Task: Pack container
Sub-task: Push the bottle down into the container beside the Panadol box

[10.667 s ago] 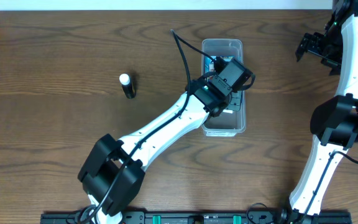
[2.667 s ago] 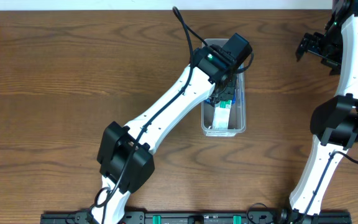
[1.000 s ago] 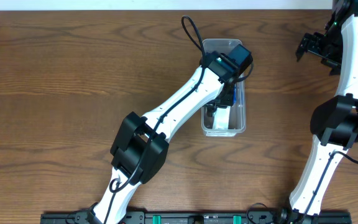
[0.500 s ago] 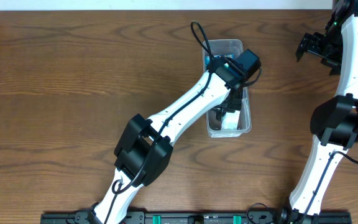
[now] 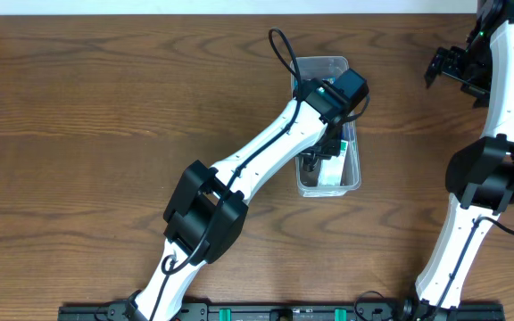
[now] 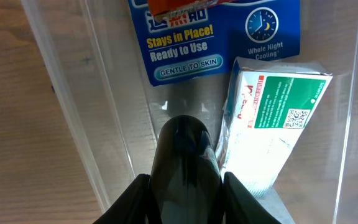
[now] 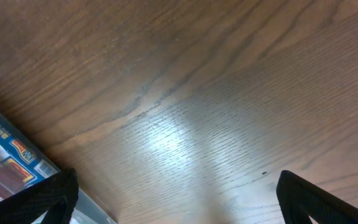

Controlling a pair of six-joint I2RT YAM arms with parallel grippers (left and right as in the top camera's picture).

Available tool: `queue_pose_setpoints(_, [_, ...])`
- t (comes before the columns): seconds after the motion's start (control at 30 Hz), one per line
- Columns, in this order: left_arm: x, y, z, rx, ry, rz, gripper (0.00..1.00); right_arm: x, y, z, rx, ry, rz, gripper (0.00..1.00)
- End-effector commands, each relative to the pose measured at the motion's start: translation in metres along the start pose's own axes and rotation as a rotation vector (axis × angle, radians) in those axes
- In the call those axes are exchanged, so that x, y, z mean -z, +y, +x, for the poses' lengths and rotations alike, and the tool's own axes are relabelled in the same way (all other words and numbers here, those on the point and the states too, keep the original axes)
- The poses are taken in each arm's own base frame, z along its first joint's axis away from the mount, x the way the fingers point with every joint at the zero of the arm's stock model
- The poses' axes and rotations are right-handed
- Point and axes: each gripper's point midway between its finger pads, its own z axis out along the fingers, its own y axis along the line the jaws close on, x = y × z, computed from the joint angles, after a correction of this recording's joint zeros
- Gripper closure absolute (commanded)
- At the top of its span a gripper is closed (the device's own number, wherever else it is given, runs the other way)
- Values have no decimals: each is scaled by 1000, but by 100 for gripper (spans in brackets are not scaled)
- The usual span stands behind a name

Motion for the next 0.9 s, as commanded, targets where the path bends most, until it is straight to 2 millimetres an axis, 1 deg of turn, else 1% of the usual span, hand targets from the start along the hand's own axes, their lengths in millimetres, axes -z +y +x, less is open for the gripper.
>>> queue_pose_setpoints(0.0, [-4, 3, -3, -3, -6, -19, 73, -2, -2, 0, 8, 5, 2, 1])
queue_pose_setpoints(0.13, [-4, 5, -4, -18, -8, -23, 73, -2, -2, 0, 8, 5, 2, 1])
queue_pose_setpoints(0.37, [-4, 15, -10, -21, -4, -28, 73, -2, -2, 0, 8, 5, 2, 1])
queue_pose_setpoints(0.53, [-8, 22, -8, -34, 13, -36, 73, -2, -2, 0, 8, 5, 2, 1])
queue_pose_setpoints(0.67, [-13, 22, -3, -33, 33, -36, 73, -2, -2, 0, 8, 5, 2, 1])
queue_pose_setpoints(0.8, [-13, 21, -2, -33, 36, -33, 73, -2, -2, 0, 8, 5, 2, 1])
queue_pose_setpoints(0.87, [-13, 17, 1, -32, 52, -8, 73, -2, -2, 0, 8, 5, 2, 1])
